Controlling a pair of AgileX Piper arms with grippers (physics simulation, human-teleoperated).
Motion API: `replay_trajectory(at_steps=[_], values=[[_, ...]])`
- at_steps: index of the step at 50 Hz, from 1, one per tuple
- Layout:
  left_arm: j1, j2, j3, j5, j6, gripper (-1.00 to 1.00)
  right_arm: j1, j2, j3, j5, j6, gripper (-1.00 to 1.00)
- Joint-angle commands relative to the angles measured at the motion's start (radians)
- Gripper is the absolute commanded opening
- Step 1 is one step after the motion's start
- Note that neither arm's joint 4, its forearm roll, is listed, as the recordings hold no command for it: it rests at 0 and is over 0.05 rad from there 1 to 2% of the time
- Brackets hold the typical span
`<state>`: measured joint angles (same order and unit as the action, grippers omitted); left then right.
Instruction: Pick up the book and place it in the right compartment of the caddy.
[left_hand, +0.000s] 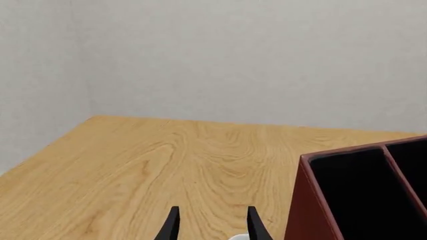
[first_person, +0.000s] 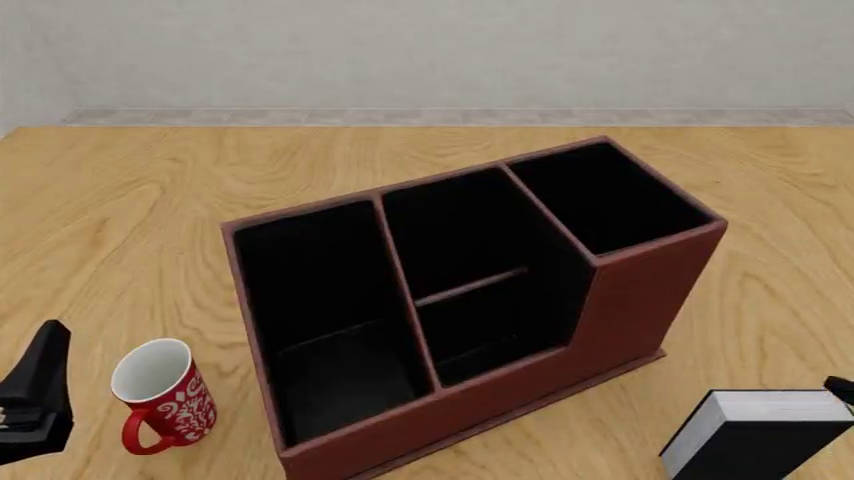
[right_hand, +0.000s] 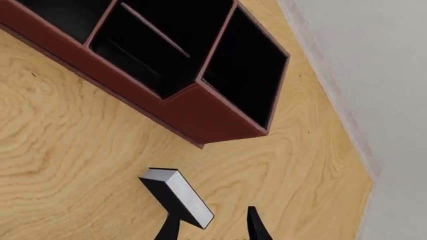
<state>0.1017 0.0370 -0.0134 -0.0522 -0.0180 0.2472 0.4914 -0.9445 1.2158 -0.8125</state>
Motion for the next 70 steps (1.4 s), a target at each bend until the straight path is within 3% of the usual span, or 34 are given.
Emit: replay_trajectory(at_steps=[1,9,20,41,60,70], values=[[0.000,0.010,0.004,-0.012,0.001,1.00,0.002,0.008,0.052,0.004,-0.019,1.00],[0.000,0.018,0.004,-0.014,0.004,1.00,0.015,0.010,0.097,0.004,0.001,1.00],[0.000,0.013,0.003,-0.010,0.003,1.00,-0.013,0.010,0.134,0.004,-0.013,1.00],[0.000,0.019,0.006,-0.017,0.004,1.00,-0.086,0.017,0.174,0.002,-0.079,1.00],[0.000,0.023,0.009,-0.026,0.003,1.00,-0.118,0.082,0.240,-0.106,-0.106,1.00],[0.001,0.009,0.004,-0.007,0.003,1.00,-0.104,0.125,0.257,-0.157,-0.089,1.00]])
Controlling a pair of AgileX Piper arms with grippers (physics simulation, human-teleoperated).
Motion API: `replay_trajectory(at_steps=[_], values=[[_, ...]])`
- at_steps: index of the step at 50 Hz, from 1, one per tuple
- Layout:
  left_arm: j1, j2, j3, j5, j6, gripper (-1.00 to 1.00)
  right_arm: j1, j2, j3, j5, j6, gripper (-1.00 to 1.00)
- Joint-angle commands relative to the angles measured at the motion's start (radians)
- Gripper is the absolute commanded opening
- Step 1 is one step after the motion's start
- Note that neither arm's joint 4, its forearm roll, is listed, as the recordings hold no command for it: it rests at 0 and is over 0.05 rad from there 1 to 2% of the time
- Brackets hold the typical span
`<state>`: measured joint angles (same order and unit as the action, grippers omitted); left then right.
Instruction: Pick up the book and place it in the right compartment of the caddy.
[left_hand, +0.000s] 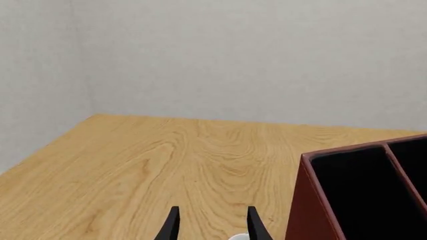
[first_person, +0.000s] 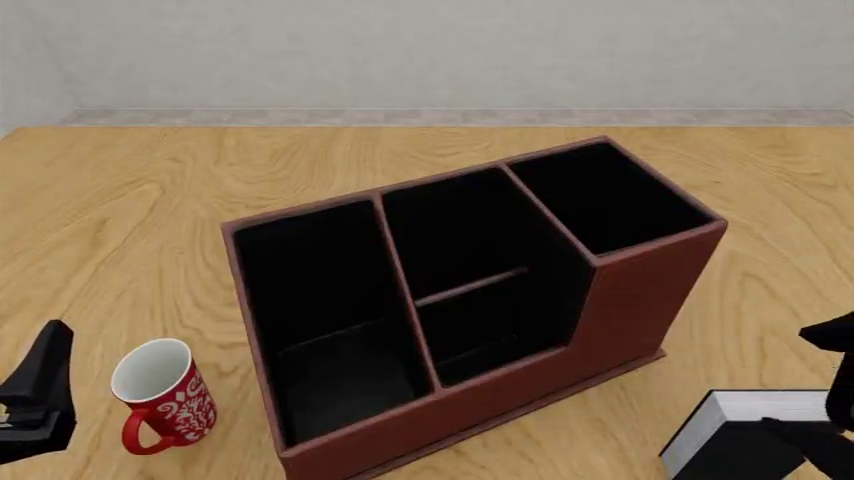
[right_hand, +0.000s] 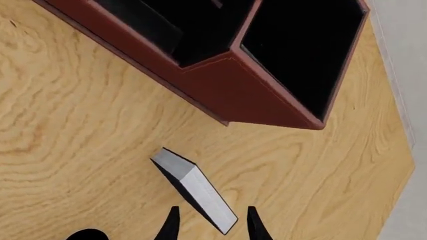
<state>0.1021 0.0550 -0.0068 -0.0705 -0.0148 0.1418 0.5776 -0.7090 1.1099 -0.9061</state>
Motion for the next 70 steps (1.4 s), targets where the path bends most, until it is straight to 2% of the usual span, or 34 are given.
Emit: replay_trajectory(at_steps=[1,15,30,39,43,51,64,65,67,70], values=[[0.000,-0.012,-0.004,0.015,0.000,1.00,0.002,0.041,0.026,-0.054,0.006,1.00],[0.000,-0.017,-0.003,0.021,0.000,1.00,0.013,0.057,0.113,-0.106,0.038,1.00],[0.000,-0.021,-0.003,0.023,-0.001,1.00,-0.012,0.097,0.162,-0.166,0.030,1.00],[0.000,-0.021,0.000,0.019,-0.001,1.00,-0.007,0.139,0.195,-0.214,0.053,1.00],[0.000,-0.019,0.000,0.018,-0.001,1.00,-0.031,0.152,0.221,-0.245,0.029,1.00],[0.000,-0.019,0.000,0.018,0.000,1.00,-0.018,0.181,0.248,-0.283,0.052,1.00],[0.000,-0.021,0.000,0.019,-0.001,1.00,0.031,0.211,0.291,-0.325,0.122,1.00],[0.000,-0.021,0.000,0.019,-0.001,1.00,0.037,0.207,0.287,-0.320,0.128,-1.00],[0.000,-0.019,0.000,0.018,-0.001,1.00,0.061,0.206,0.266,-0.297,0.166,-1.00],[0.000,-0.020,0.000,0.018,-0.001,1.00,0.045,0.193,0.256,-0.287,0.140,-1.00]])
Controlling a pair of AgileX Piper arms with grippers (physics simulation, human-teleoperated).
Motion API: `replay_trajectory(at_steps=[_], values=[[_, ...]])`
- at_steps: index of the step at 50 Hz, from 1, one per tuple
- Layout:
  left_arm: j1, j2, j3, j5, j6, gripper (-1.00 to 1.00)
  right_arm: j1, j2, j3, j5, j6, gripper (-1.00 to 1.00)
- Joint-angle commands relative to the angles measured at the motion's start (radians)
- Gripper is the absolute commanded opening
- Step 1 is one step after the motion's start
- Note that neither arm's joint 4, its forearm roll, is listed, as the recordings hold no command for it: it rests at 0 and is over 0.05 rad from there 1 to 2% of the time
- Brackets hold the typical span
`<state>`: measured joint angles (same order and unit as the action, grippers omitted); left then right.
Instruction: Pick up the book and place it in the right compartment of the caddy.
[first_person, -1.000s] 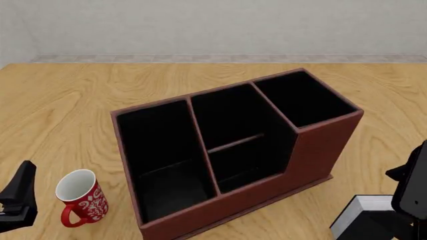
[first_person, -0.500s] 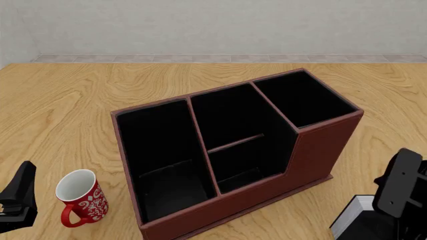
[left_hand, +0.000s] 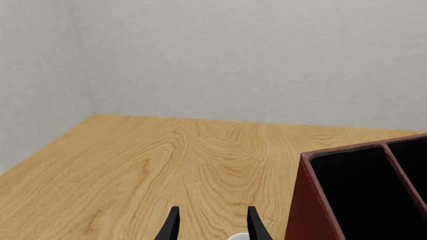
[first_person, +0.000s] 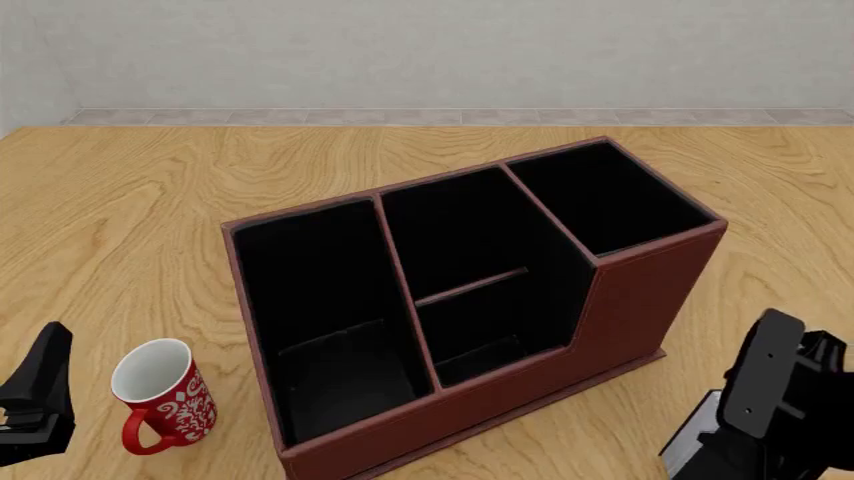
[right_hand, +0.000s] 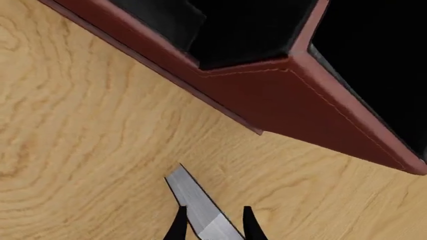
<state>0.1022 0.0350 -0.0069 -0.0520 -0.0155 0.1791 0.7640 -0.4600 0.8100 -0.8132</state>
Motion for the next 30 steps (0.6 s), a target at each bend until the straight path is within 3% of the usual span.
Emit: replay_trajectory(at_steps=[1,20,30], values=[[0.000,0.001,0.000,-0.001,0.000,1.00,0.005,0.005,0.000,0.018,0.045,-1.00],[0.000,-0.009,-0.002,0.007,-0.002,1.00,0.038,-0.056,-0.065,0.104,0.063,-1.00],[0.001,-0.019,-0.004,0.017,-0.003,1.00,0.020,-0.097,-0.114,0.175,0.041,-1.00]])
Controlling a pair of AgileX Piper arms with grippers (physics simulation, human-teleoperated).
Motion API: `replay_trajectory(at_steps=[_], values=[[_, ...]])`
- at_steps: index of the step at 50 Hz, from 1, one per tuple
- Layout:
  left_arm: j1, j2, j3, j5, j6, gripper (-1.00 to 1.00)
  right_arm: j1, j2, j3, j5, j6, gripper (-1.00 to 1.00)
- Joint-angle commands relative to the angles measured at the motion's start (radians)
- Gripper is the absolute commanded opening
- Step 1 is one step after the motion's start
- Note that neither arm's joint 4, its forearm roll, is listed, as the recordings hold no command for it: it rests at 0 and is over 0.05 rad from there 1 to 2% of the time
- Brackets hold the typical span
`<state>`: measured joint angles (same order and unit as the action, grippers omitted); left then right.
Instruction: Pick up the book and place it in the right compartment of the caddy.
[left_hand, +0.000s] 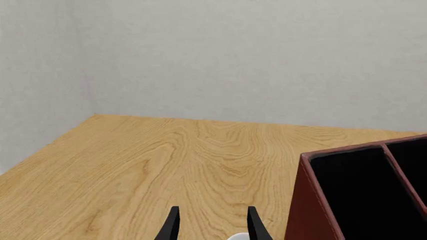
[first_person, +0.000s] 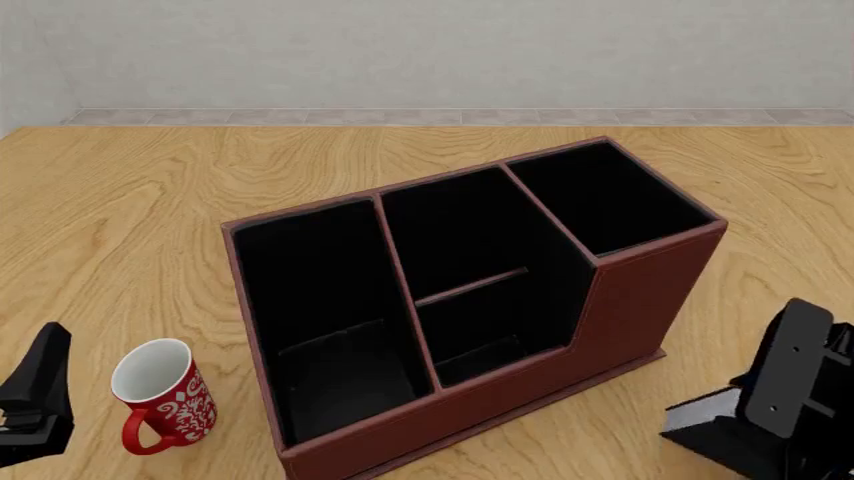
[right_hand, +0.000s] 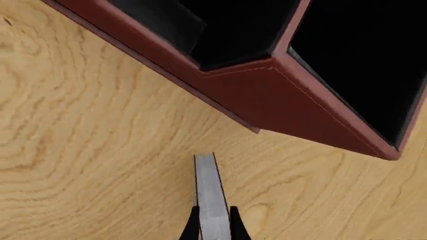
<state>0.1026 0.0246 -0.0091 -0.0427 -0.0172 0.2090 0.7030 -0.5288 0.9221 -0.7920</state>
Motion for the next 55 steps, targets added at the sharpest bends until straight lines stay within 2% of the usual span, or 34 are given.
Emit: replay_trajectory(at_steps=[1,14,22,41,49,51,55], values=[[0.000,-0.008,-0.002,0.007,-0.001,1.00,-0.014,-0.041,-0.045,0.068,0.016,-1.00],[0.004,-0.008,0.000,0.001,-0.004,1.00,-0.030,-0.088,-0.099,0.148,0.013,-1.00],[0.008,-0.006,-0.001,-0.001,-0.004,1.00,-0.020,-0.122,-0.143,0.198,0.032,-1.00],[0.018,-0.010,-0.002,-0.004,-0.009,1.00,-0.028,-0.154,-0.204,0.251,0.043,-1.00],[0.012,0.001,-0.003,-0.008,-0.005,1.00,-0.048,-0.166,-0.256,0.281,0.047,-1.00],[0.012,0.002,-0.003,-0.009,-0.005,1.00,-0.085,-0.168,-0.286,0.285,0.030,-1.00],[0.012,-0.003,-0.004,-0.004,-0.006,1.00,-0.104,-0.164,-0.331,0.296,0.029,-1.00]])
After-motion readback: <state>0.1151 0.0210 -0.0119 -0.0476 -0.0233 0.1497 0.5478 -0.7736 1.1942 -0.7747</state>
